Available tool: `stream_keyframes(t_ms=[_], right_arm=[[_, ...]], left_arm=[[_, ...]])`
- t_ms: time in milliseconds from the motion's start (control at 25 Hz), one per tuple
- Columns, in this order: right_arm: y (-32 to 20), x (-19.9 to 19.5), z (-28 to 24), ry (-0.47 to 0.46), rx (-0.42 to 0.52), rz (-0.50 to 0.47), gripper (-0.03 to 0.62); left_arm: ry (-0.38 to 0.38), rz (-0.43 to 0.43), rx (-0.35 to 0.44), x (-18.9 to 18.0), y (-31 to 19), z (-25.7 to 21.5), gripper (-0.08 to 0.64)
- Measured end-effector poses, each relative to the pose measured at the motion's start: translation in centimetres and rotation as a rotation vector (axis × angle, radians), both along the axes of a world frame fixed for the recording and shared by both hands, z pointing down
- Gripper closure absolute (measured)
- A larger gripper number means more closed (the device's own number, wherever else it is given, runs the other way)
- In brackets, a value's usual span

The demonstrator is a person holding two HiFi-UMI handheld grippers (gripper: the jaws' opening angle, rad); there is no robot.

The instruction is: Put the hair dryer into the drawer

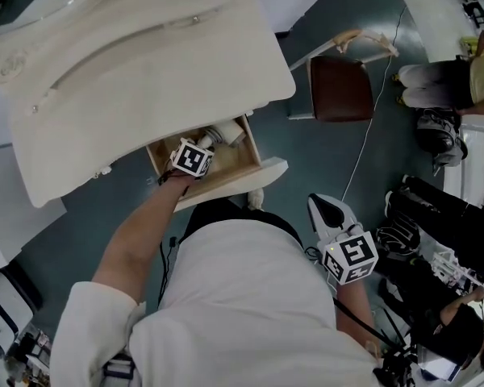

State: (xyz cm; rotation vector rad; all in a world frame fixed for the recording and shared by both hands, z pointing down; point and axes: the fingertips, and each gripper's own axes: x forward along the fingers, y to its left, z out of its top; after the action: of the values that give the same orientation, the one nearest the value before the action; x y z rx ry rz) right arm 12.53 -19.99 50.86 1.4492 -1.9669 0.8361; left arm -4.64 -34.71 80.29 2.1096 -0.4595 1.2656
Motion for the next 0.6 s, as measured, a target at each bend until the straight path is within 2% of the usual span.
stream_keyframes(t_ms=[200, 400, 600], right_arm=[[-0.4, -0.2, 0.2, 0.0, -0.021, -0.009, 0.591], [-0.5, -0.9, 0.2, -0.005, -0.022, -0.022, 0.591], [-1.0, -0.6, 0.4, -0.006, -0.024, -0.027, 0.591]], left_arm=[[-0.034, 0.006, -0.008, -0.5, 0.9, 0.6, 0.397], [-0.008, 0.016, 0.079, -0.2, 0.1, 1.1, 0.396], [-0.017, 0.025, 0.082, 0.0, 0.3, 1.7, 0.394]])
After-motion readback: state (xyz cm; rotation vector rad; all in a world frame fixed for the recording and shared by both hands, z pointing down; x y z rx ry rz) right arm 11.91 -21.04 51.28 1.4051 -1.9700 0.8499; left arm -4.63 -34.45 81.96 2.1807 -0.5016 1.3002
